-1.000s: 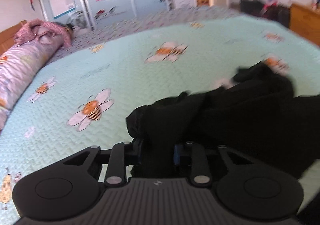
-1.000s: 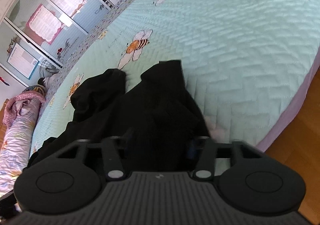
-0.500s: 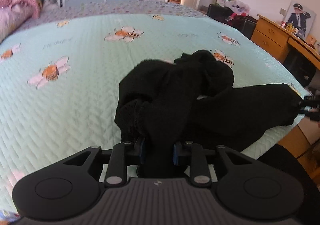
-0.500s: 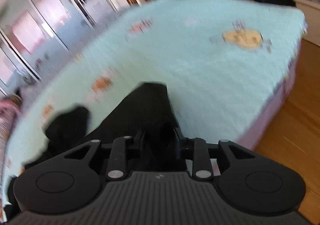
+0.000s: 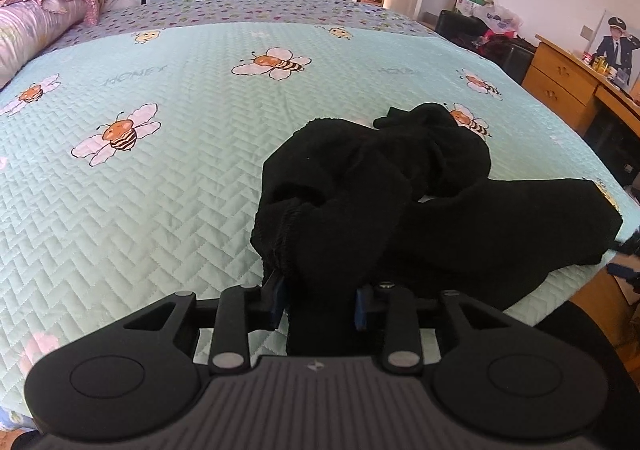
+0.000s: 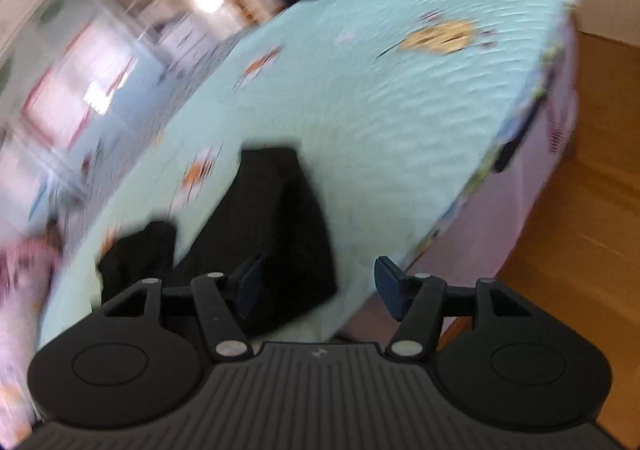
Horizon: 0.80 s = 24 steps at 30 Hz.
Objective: Fold clothes
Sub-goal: 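Lift and fold the garment with the left gripper while the right gripper releases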
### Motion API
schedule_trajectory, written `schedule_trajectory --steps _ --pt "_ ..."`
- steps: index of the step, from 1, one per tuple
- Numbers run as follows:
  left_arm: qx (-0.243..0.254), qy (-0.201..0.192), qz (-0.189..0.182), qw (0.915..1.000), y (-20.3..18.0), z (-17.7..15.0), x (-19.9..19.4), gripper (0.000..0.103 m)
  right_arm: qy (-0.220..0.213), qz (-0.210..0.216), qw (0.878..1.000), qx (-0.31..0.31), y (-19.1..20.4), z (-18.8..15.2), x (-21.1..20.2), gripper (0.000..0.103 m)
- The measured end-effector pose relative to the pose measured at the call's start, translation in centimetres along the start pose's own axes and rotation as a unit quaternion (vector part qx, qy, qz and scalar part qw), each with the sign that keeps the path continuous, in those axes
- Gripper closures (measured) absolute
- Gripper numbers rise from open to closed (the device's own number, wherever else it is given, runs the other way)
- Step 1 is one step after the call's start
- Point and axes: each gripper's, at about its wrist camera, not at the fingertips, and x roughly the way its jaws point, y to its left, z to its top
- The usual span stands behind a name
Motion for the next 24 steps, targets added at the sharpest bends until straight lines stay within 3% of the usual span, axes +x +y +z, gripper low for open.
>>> schedule_trajectory --steps 2,4,5,6,8,10,11,13,15,16,21,24 --pt "0.0 0.0 0.004 1.0 0.2 0.2 -0.1 0.068 0.002 -0.008 0.998 -0.057 1.5 -0.3 1.1 0.04" --pt "-0.009 -0.002 0.008 0.9999 0.6 0.3 -0.2 0.068 -0.007 0.008 0.998 -0.069 2.7 0.0 1.9 0.052" --pt "-0.014 -0.006 0.012 0.9998 0.9 0.4 -0.3 0.071 0.0 0.02 0.997 -0.073 3.4 0.2 2.4 0.075" --pt "-0.02 -0.012 0.019 0.9996 1.2 0.5 -0.4 0.073 0.01 0.032 0.996 -0.083 4.4 0.3 2.8 0.085" --pt "-0.033 -0.019 0.037 0.9986 2.0 0.8 -0.6 0.078 0.017 0.057 0.99 -0.13 7.3 -0.4 2.9 0.086" --pt "-0.046 -0.021 0.05 0.9974 2.8 1.1 -0.8 0.079 0.047 0.109 0.978 -0.172 9.8 -1.6 2.7 0.086" --pt "-0.049 -0.02 0.051 0.9973 3.0 1.2 -0.9 0.079 0.069 0.13 0.971 -0.189 10.7 -2.2 2.6 0.083" --pt "-0.048 -0.012 0.041 0.998 3.2 1.3 -1.1 0.078 0.084 0.131 0.966 -0.208 11.4 -2.9 2.2 0.069" --pt "-0.037 -0.002 0.027 0.999 2.6 0.8 -1.1 0.075 0.057 0.11 0.973 -0.193 10.4 -2.8 1.2 0.043" --pt "-0.031 0.002 0.022 0.9993 2.3 0.5 -1.0 0.07 0.039 0.101 0.979 -0.171 9.3 -2.5 0.5 0.038" --pt "-0.028 0.027 0.014 0.9991 1.0 -0.6 0.8 0.055 0.021 0.103 0.994 -0.008 2.4 0.2 -0.6 0.035" --pt "-0.019 0.043 0.018 0.9987 0.3 -0.8 1.9 0.052 0.012 0.082 0.997 0.006 1.1 1.2 0.1 0.035"
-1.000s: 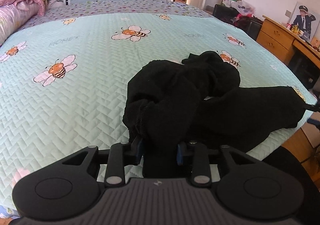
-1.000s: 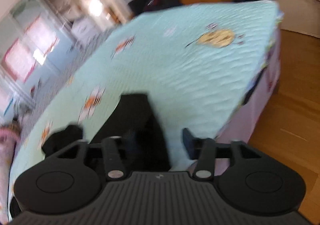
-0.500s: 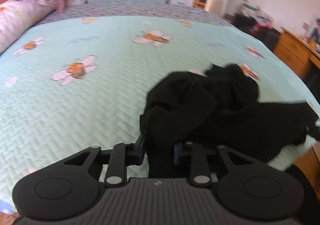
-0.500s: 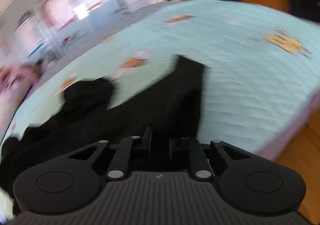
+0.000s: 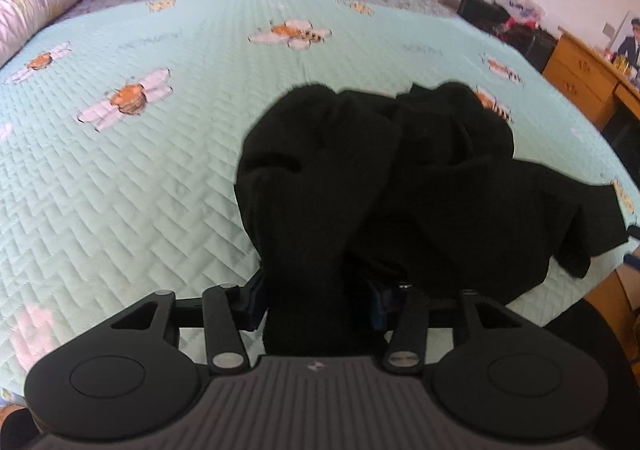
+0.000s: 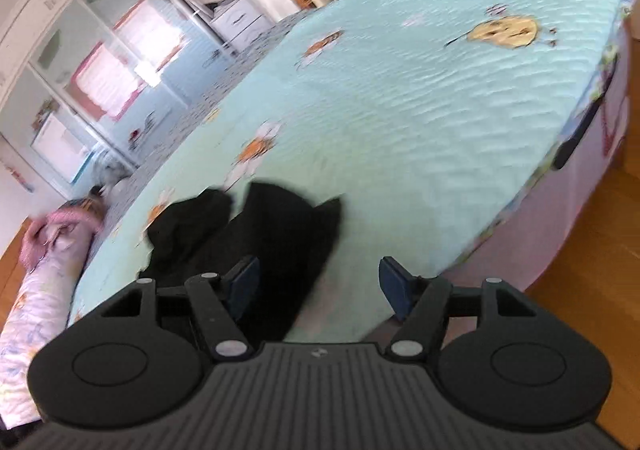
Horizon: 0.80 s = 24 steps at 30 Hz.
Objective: Fold clothes
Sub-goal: 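Lift and fold the garment with the left gripper while the right gripper releases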
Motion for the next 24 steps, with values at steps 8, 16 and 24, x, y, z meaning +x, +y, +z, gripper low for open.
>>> schedule_trajectory --steps 8,16,24 --pt "0.001 -0.017 0.029 0.9994 0.3 1.0 0.9 0.084 0.035 -0.036 0.996 -0.08 3.8 -2.0 5.4 0.034" --pt "0.007 -0.095 0.083 0.992 2.0 3.7 -2.6 0.092 0.033 0.0 0.994 -0.103 7.3 -0.9 6.3 0.093" --pt "0.116 -0.136 0.159 0.9709 0.2 4.7 -4.6 0.091 -0.078 -0.053 0.953 -0.29 11.4 0.7 0.8 0.089"
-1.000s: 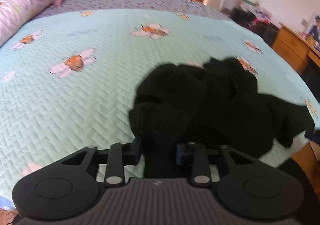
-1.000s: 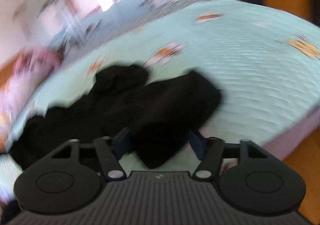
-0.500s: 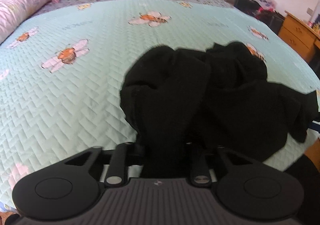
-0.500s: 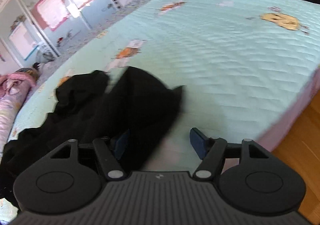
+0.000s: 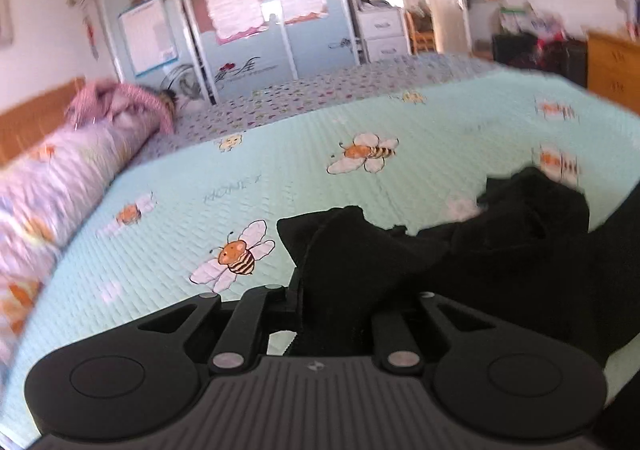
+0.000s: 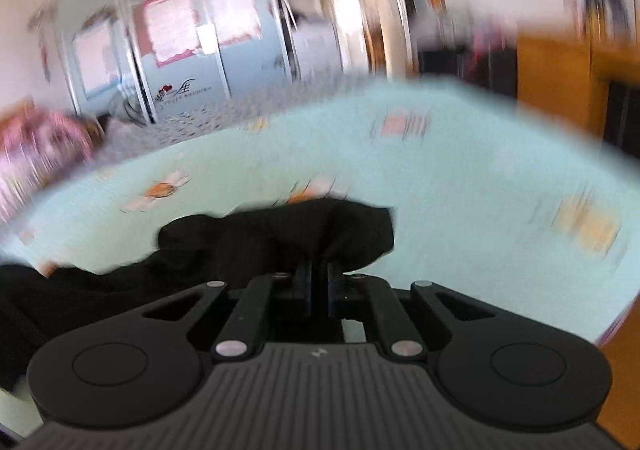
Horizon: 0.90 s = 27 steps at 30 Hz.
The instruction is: Fold clothes
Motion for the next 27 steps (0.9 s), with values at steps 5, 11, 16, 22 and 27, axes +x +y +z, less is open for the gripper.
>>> schedule_trajectory --steps 5,11,16,22,27 --pt "-0.018 0.085 -0.022 0.996 -1.4 -3.0 3.1 0.084 0.119 -0.019 0.993 0.007 -0.6 -2.2 3.6 0.054" --pt "-0.021 0.108 -0.033 0.9933 -1.6 -4.9 3.1 0.061 0.1 -0.037 0.989 0.105 -3.6 -3.5 3.2 0.041" --pt "-0.026 0.106 -0.032 0.9935 -1.7 -4.5 3.0 0.054 0.116 -0.023 0.973 0.199 -6.0 -4.5 4.0 0.04" --pt "-0.027 0.107 -0.033 0.9933 -2.0 -4.5 3.1 0.05 0.149 -0.008 0.968 0.201 -4.5 -5.7 5.4 0.037" --pt "-0.028 0.11 -0.032 0.993 -2.1 -4.6 3.2 0.047 0.15 -0.004 0.971 0.187 -2.7 -6.0 5.7 0.032"
